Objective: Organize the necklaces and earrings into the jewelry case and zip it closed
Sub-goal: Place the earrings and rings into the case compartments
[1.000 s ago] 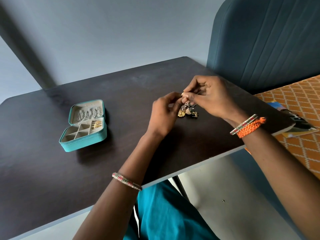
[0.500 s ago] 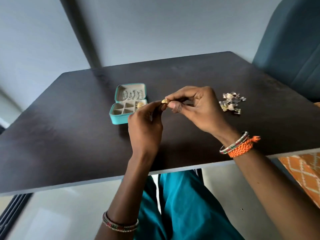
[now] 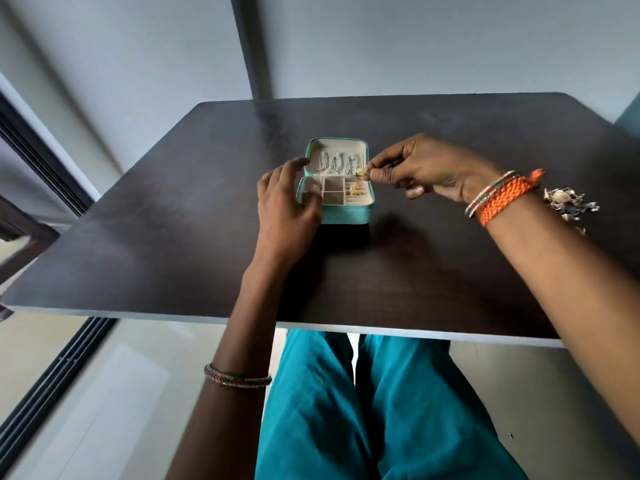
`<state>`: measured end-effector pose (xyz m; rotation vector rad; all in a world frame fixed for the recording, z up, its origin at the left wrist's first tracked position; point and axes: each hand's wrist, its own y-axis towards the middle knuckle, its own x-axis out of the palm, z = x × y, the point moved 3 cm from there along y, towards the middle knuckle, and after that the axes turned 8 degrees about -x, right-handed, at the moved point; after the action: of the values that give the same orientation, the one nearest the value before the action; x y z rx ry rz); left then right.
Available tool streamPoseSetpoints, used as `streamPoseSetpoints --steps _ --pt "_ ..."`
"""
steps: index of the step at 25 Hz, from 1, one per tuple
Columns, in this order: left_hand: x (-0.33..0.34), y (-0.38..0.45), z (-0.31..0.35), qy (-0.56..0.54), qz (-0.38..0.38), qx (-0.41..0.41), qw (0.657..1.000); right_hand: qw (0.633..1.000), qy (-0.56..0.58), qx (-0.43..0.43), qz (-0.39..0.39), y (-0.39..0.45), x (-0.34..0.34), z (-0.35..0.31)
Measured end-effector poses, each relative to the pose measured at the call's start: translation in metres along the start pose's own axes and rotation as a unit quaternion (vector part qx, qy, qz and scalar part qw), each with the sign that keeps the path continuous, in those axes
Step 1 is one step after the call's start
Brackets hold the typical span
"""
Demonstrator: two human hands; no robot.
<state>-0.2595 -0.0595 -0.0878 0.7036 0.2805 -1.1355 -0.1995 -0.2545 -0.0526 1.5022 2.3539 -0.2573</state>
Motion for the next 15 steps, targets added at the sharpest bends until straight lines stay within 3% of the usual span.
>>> streamPoseSetpoints --steps 4,7,15 --pt "0.017 -0.008 -0.01 0.049 -0.095 -0.058 0.993 0.992 -0.066 0.058 -0.088 0.002 0.005 0.002" --pt "0.019 -0.007 -0.01 0.057 -0.105 -0.056 0.991 0.985 -0.101 0.066 -0.126 0.001 0.012 0.003" --pt "0.018 -0.011 -0.01 0.07 -0.103 -0.044 0.991 0.982 -0.129 0.068 -0.12 0.008 0.016 0.001"
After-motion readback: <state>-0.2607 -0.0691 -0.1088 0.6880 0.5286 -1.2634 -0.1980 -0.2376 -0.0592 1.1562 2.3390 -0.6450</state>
